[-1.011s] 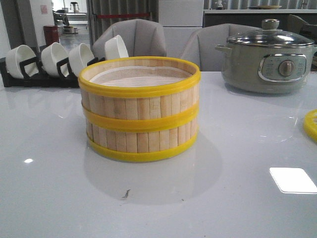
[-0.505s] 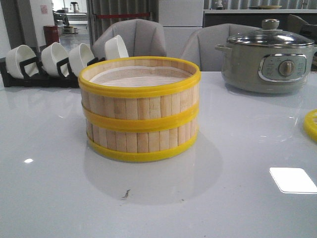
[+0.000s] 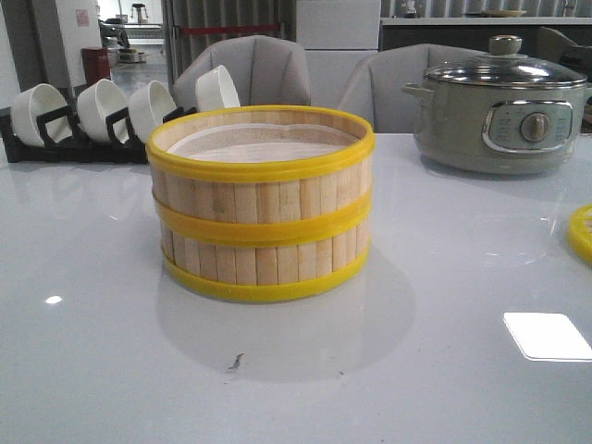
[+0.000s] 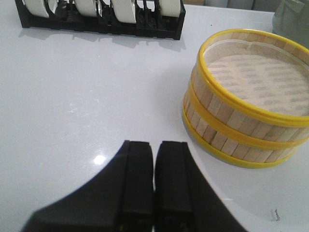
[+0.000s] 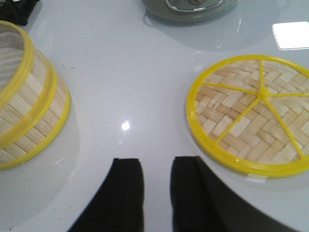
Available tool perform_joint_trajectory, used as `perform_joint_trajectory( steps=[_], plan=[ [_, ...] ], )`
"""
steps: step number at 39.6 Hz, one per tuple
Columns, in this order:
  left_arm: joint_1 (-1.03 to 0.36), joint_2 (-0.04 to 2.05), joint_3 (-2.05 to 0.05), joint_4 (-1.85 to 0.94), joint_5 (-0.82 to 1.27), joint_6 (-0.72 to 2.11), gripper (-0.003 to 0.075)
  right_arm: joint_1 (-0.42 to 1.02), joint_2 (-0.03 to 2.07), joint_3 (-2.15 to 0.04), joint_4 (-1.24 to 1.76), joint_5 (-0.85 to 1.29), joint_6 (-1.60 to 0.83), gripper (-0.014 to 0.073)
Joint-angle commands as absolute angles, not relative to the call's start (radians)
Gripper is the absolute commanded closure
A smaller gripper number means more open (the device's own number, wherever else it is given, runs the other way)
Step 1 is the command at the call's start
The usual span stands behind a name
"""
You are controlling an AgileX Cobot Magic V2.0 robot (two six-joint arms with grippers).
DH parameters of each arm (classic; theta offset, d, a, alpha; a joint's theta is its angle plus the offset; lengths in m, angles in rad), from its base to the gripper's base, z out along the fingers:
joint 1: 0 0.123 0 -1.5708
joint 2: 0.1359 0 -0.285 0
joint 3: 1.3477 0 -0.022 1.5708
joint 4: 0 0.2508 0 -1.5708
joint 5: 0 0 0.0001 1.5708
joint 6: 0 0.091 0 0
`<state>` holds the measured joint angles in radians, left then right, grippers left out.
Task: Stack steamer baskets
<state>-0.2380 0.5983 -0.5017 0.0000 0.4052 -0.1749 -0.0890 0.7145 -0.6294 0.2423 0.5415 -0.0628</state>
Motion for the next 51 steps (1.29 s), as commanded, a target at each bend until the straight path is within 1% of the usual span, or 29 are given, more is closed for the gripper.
perform_joint_trajectory(
  steps=[1, 2, 4, 15, 19, 21, 27, 29, 36, 43, 51],
  plan=[
    [-0.237, 0.598, -0.529, 0.000, 0.320, -0.184, 0.0634, -0.091, 0.716, -0.657, 0.262, 0.474, -0.064, 0.0508],
    [-0.237, 0.598, -0.529, 0.000, 0.320, -0.184, 0.0634, -0.091, 0.716, -0.657, 0.262, 0.472, -0.064, 0.0547],
    [-0.237, 0.598, -0.529, 0.000, 0.320, -0.184, 0.0634, -0.091, 0.716, -0.657, 0.262, 0.466, -0.064, 0.0530],
    [-0.237, 0.598, -0.529, 0.000, 0.320, -0.184, 0.0634, -0.091, 0.716, -0.656, 0.290, 0.460, -0.064, 0.0537],
    [-0.237, 0.598, -0.529, 0.000, 0.320, -0.184, 0.0634, -0.091, 0.716, -0.656, 0.313, 0.463, -0.064, 0.0522],
    [-0.237, 0.598, -0.529, 0.000, 0.320, -0.184, 0.0634, -0.091, 0.716, -0.656, 0.312, 0.473, -0.064, 0.0482],
    [-0.237, 0.598, -0.529, 0.000, 0.320, -0.184, 0.0634, -0.091, 0.716, -0.656, 0.312, 0.550, -0.064, 0.0254],
    [-0.237, 0.598, -0.529, 0.000, 0.320, -0.184, 0.0634, -0.091, 0.716, -0.656, 0.313, 0.575, -0.064, 0.0225],
    [-0.237, 0.598, -0.529, 0.000, 0.320, -0.184, 0.0634, -0.091, 0.716, -0.656, 0.313, 0.647, -0.064, 0.0273],
    [-0.237, 0.598, -0.529, 0.000, 0.320, -0.184, 0.0634, -0.092, 0.718, -0.656, 0.309, 0.653, -0.064, 0.0274],
    [-0.237, 0.598, -0.529, 0.000, 0.320, -0.184, 0.0634, -0.136, 0.849, -0.690, 0.298, 0.633, -0.064, 0.0274]
  ],
)
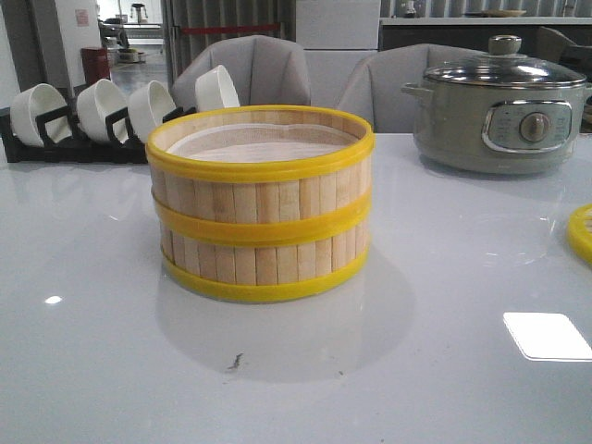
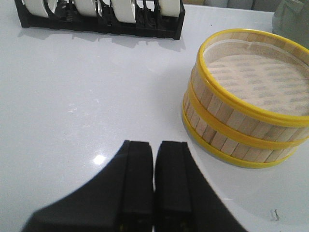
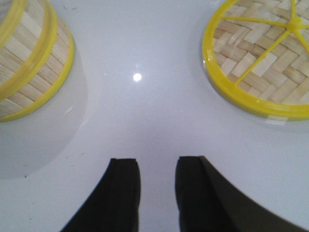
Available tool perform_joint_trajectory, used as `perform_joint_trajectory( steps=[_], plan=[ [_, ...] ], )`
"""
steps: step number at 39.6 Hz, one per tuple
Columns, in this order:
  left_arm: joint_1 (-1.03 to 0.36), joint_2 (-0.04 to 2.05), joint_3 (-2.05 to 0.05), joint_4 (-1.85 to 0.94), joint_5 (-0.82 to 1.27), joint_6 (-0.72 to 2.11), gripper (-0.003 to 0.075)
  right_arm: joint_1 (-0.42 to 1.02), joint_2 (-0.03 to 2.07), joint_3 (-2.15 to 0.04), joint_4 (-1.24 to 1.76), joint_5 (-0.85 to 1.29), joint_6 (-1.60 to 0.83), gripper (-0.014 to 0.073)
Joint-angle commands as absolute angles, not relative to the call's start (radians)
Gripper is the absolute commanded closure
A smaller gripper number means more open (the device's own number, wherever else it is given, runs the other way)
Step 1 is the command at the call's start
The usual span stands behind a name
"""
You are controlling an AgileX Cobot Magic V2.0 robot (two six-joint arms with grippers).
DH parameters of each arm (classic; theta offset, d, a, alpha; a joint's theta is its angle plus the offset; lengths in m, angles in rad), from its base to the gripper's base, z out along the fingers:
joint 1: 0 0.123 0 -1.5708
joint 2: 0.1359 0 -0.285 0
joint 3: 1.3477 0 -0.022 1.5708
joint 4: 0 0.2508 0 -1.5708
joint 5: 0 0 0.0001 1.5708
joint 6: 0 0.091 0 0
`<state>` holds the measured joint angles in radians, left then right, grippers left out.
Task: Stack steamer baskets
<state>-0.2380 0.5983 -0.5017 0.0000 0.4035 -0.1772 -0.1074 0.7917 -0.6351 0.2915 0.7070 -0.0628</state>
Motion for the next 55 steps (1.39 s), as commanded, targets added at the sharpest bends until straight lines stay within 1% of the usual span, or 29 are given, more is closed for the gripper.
perform_joint_trajectory(
  steps=[1, 13, 19, 28, 40, 55],
  plan=[
    [-0.237, 0.598, -0.529, 0.000, 0.320, -0.184, 0.0634, -0.149, 0.876, -0.702, 0.296, 0.633, -0.064, 0.0274],
    [-0.237, 0.598, -0.529, 0.000, 0.320, -0.184, 0.0634, -0.291, 1.176, -0.917, 0.242, 0.617, -0.064, 0.0274],
    [-0.237, 0.598, -0.529, 0.000, 0.320, -0.184, 0.0634, -0.303, 1.325, -1.040, 0.171, 0.624, -0.064, 0.0274],
    [-0.237, 0.598, -0.529, 0.000, 0.320, -0.184, 0.0634, -0.303, 1.503, -1.183, 0.148, 0.642, -0.064, 0.0274],
    [-0.237, 0.598, -0.529, 0.000, 0.320, -0.184, 0.0634, -0.303, 1.637, -1.240, 0.064, 0.645, -0.064, 0.0274],
    [-0.237, 0.598, -0.529, 0.000, 0.320, -0.184, 0.0634, -0.305, 1.698, -1.255, 0.063, 0.584, -0.064, 0.0274]
  ],
)
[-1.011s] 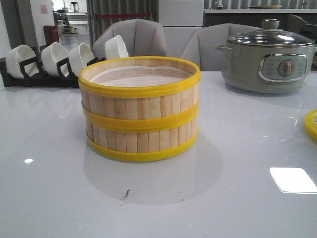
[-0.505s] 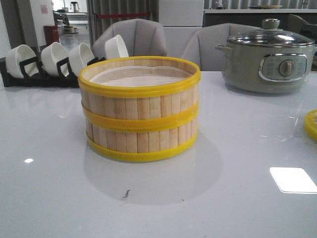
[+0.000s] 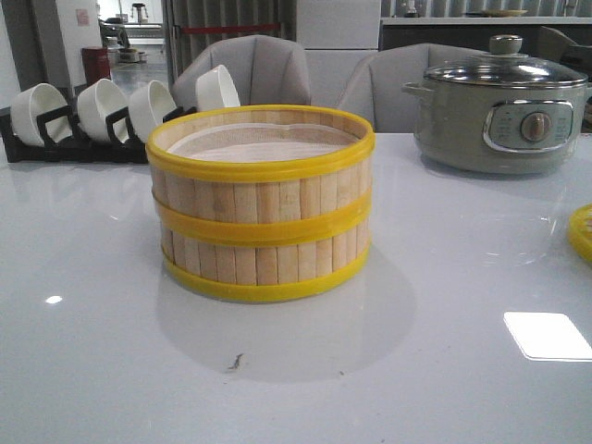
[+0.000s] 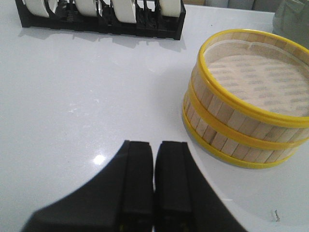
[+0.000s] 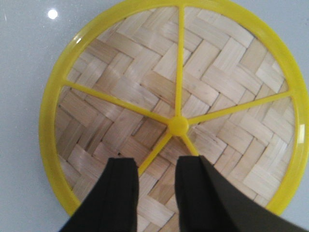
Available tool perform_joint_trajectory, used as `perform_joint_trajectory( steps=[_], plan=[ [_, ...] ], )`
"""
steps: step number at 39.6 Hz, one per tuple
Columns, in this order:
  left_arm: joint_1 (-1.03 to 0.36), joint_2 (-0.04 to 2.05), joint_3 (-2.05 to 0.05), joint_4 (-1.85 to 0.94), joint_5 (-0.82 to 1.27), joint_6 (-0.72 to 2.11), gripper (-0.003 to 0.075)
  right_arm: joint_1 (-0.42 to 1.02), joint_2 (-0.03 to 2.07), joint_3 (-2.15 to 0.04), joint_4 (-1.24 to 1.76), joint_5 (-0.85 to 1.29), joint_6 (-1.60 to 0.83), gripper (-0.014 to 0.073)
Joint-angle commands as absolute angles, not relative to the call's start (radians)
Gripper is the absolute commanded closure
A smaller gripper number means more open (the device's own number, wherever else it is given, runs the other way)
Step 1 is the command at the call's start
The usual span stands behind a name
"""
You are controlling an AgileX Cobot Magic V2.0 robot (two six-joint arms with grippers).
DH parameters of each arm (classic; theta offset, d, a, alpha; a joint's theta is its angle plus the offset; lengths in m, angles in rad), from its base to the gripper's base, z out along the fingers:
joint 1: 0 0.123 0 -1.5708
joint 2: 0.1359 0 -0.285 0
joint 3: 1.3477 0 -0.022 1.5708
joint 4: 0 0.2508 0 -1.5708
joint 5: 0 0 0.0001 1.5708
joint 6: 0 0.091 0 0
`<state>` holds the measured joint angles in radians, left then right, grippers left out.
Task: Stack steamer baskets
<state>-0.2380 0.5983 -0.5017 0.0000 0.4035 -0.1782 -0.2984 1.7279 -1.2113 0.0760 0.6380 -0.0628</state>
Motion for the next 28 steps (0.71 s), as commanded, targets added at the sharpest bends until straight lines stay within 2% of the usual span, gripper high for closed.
perform_joint_trajectory(
  steps=[1, 9, 16, 28],
  plan=[
    [-0.237, 0.598, -0.529, 0.000, 0.320, -0.184, 0.0634, -0.305, 1.703, -1.260, 0.063, 0.585, -0.064, 0.0274],
    [-0.237, 0.598, -0.529, 0.000, 0.320, -0.184, 0.0634, -0.305, 1.745, -1.307, 0.063, 0.608, -0.064, 0.0267],
    [-0.237, 0.598, -0.529, 0.000, 0.320, -0.184, 0.0634, -0.311, 1.752, -1.322, 0.062, 0.607, -0.064, 0.0206],
    [-0.237, 0.598, -0.529, 0.000, 0.320, -0.184, 0.0634, -0.337, 1.755, -1.322, 0.061, 0.611, -0.064, 0.0206]
  ],
)
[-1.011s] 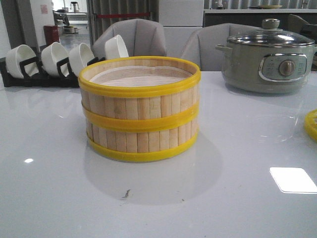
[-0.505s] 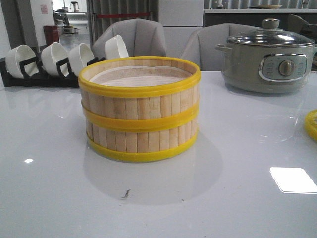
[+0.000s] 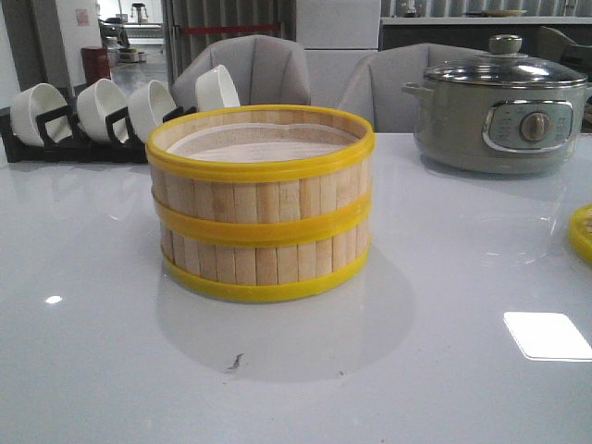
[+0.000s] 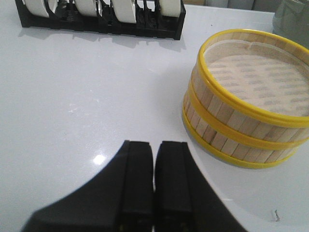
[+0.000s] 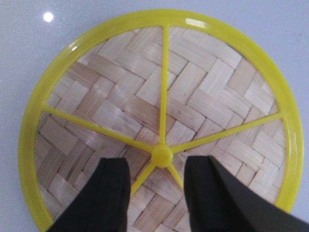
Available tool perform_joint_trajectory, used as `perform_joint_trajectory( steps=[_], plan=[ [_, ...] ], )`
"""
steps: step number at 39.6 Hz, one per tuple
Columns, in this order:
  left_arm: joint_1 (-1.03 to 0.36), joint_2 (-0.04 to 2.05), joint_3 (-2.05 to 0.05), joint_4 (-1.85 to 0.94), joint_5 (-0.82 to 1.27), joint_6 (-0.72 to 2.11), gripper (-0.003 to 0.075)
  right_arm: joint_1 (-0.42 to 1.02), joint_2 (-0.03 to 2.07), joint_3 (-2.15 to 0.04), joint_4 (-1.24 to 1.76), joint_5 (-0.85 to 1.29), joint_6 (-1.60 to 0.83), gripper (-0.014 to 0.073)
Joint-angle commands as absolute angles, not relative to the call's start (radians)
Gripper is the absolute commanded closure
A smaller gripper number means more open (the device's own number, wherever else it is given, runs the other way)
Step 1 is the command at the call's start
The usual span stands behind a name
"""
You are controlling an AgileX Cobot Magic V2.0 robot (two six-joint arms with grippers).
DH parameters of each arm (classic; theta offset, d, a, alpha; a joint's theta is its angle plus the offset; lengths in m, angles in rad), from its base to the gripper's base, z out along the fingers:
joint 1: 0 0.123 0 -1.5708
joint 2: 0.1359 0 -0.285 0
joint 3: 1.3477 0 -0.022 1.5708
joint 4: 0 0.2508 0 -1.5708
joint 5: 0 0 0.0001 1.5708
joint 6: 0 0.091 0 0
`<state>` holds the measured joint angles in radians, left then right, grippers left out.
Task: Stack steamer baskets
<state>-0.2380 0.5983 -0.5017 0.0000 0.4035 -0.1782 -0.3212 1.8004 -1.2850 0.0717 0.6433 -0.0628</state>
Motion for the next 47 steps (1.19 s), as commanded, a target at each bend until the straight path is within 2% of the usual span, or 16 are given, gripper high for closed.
perform_joint_trajectory(
  steps=[1, 47],
  plan=[
    [-0.237, 0.598, -0.529, 0.000, 0.320, -0.184, 0.0634, -0.339, 1.756, -1.322, 0.061, 0.611, -0.064, 0.0206],
    [-0.237, 0.598, -0.529, 0.000, 0.320, -0.184, 0.0634, -0.351, 1.823, -1.323, 0.130, 0.557, -0.064, 0.0211]
  ],
)
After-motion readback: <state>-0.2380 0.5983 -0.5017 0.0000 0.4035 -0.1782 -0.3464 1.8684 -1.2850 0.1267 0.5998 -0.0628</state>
